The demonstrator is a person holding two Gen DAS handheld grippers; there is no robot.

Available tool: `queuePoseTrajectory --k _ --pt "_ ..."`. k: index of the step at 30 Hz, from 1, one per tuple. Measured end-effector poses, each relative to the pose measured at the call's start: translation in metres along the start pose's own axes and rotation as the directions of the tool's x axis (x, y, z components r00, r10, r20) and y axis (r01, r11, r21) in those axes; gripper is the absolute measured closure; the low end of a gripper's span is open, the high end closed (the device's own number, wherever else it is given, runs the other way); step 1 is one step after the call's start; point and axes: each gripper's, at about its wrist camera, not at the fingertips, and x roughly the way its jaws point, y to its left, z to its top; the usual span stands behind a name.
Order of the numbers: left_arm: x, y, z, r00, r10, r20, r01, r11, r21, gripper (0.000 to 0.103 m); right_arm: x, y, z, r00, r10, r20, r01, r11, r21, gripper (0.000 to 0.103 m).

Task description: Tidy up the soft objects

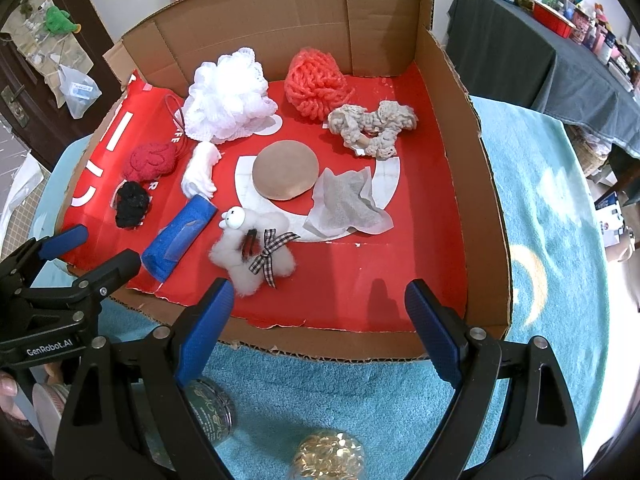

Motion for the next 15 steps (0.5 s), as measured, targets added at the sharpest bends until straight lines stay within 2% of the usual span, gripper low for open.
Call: queuePoseTrajectory --k 15 --pt "0.0001 0.0011 0.0 1.0 0.003 0.005 -0.003 1.0 -0.001 0.002 -0.0026 0.0073 -0.001 1.0 -0.016 0.024 0.017 0.999 -0.033 0.016"
